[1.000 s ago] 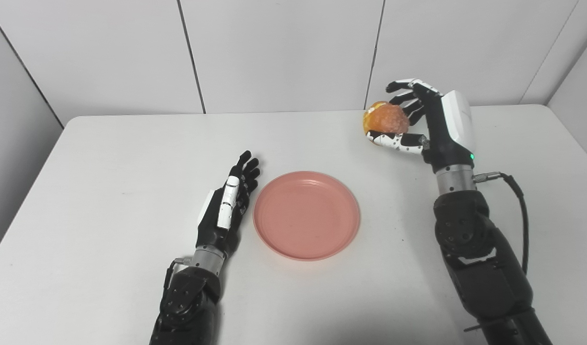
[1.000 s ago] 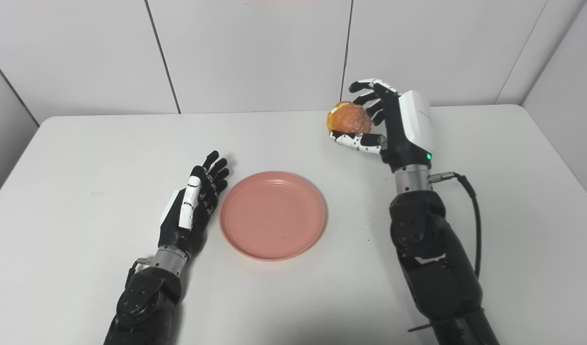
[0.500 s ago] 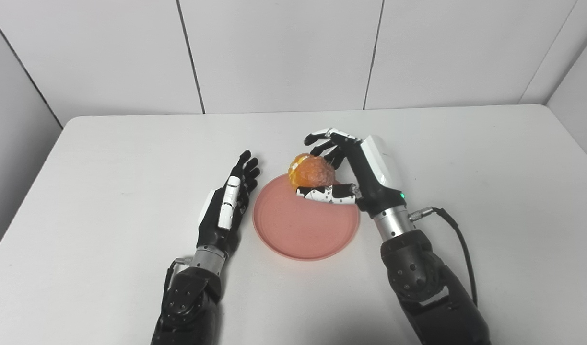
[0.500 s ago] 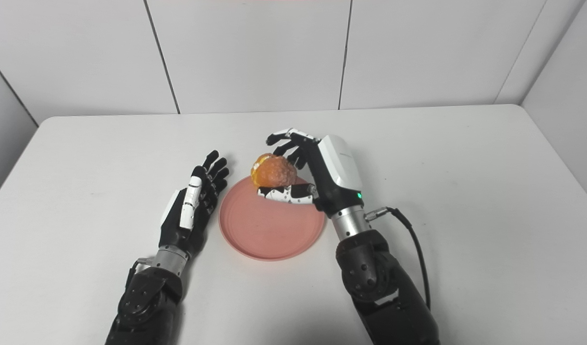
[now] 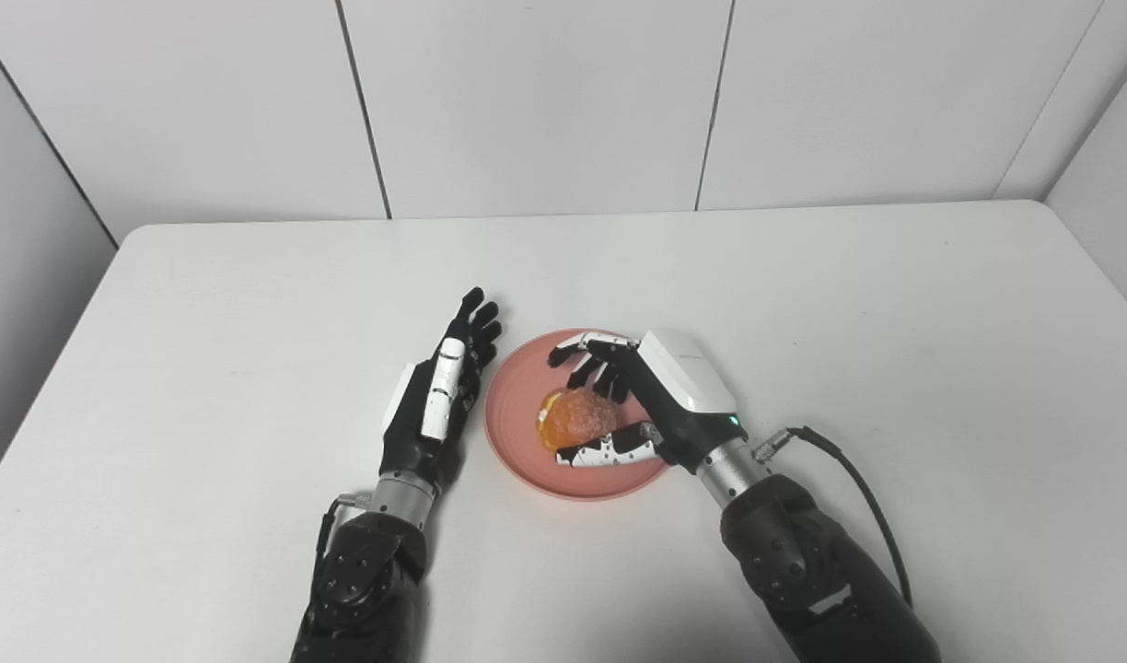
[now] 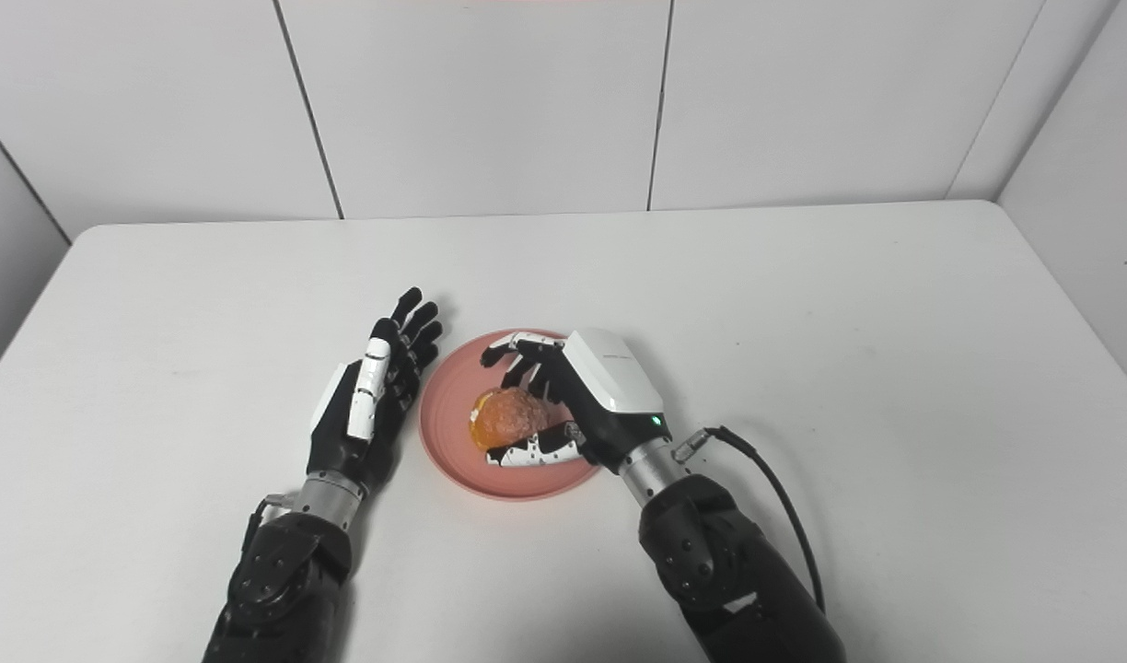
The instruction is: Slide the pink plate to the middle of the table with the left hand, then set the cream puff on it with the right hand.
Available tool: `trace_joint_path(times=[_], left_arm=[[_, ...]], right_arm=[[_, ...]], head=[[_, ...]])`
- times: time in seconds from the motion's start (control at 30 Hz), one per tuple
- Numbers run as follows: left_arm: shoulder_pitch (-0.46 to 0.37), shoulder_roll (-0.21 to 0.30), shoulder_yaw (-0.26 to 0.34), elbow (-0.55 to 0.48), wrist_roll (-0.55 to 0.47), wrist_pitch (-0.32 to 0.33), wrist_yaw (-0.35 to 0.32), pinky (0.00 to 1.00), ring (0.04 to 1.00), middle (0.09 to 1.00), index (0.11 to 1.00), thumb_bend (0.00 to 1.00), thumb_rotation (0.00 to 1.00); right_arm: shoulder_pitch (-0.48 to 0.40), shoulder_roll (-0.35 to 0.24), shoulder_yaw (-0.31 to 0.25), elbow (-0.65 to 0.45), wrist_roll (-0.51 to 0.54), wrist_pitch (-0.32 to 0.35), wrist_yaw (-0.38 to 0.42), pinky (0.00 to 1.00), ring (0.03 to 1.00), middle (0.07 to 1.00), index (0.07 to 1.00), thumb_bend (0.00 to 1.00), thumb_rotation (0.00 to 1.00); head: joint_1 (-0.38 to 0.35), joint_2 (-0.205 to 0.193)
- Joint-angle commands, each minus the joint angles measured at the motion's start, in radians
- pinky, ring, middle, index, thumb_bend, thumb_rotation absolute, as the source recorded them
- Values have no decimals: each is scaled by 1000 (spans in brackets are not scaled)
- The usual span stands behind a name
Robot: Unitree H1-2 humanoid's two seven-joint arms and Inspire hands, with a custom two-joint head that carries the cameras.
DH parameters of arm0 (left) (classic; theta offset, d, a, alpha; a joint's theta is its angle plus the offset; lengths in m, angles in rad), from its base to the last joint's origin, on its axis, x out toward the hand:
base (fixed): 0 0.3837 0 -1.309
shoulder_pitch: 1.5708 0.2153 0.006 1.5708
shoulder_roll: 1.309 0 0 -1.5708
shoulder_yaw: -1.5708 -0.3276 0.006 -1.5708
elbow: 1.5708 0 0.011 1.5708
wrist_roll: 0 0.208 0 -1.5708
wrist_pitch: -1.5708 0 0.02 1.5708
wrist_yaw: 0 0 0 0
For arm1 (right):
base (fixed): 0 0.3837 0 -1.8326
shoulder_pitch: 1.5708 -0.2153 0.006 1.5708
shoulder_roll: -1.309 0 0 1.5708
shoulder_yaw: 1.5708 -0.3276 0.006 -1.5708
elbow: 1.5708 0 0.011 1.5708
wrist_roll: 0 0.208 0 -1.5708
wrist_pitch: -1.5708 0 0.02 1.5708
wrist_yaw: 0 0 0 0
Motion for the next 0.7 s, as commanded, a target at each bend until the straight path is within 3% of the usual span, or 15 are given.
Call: trace_joint_path(times=[0.0, 0.07, 0.1, 0.13, 0.17, 0.2, 0.27, 0.33, 0.37, 0.43, 0.53, 0.67], left_arm=[[-24, -5, -3, -33, 2, -20, -4, 1000, 971, 970, 961, 525, 1000], [-24, -3, -4, -31, 5, -23, -4, 994, 970, 968, 959, 524, 1000], [-24, -2, -4, -30, 5, -24, -4, 987, 967, 966, 956, 530, 1000], [-24, -2, -3, -30, 3, -25, -5, 985, 966, 965, 954, 532, 1000], [-24, -2, -2, -30, 1, -26, -6, 985, 968, 966, 954, 536, 1000], [-25, -2, -1, -29, -3, -25, -8, 990, 971, 968, 955, 538, 1000], [-26, -4, 0, -30, -7, -22, -7, 996, 975, 970, 957, 538, 1000], [-27, -5, 2, -30, -8, -20, -4, 997, 977, 970, 957, 537, 1000], [-27, -6, 3, -31, -9, -19, -3, 991, 974, 967, 953, 535, 1000], [-26, -7, 3, -34, -8, -16, -1, 986, 972, 965, 951, 530, 1000], [-27, -4, 1, -33, -1, -21, -1, 979, 970, 965, 951, 522, 1000], [-27, -3, 0, -28, 9, -35, 3, 969, 964, 961, 947, 522, 1000]], right_arm=[[-36, -8, -4, -15, -19, -51, -16, 426, 434, 532, 652, 517, 0], [-41, -12, -3, -10, -35, -52, -16, 434, 434, 538, 667, 516, 0], [-43, -14, -4, -8, -38, -54, -16, 532, 583, 657, 712, 511, 0], [-47, -21, 1, -13, -41, -47, 6, 566, 634, 697, 728, 509, 0], [-49, -26, 3, -17, -43, -41, 22, 700, 785, 836, 857, 544, 227], [-48, -28, 4, -24, -47, -39, 27, 796, 872, 907, 918, 576, 379], [-46, -27, 0, -32, -50, -50, 19, 883, 943, 963, 964, 606, 515], [-46, -28, -4, -34, -55, -81, -7, 970, 986, 991, 991, 634, 641], [-47, -29, -7, -34, -57, -100, -24, 988, 994, 997, 997, 645, 723], [-48, -28, -12, -32, -63, -130, -54, 998, 1000, 1000, 1000, 657, 797], [-49, -22, -32, -14, -76, -207, -145, 1000, 1000, 1000, 1000, 684, 887], [-43, 6, -74, 18, -57, -313, -271, 1000, 1000, 1000, 1000, 707, 926]], head=[[1, 1], [0, 1], [0, 1], [1, 1], [1, 1], [1, 3], [1, 3], [1, 3], [1, 3], [3, 4], [3, 4], [5, 9]])
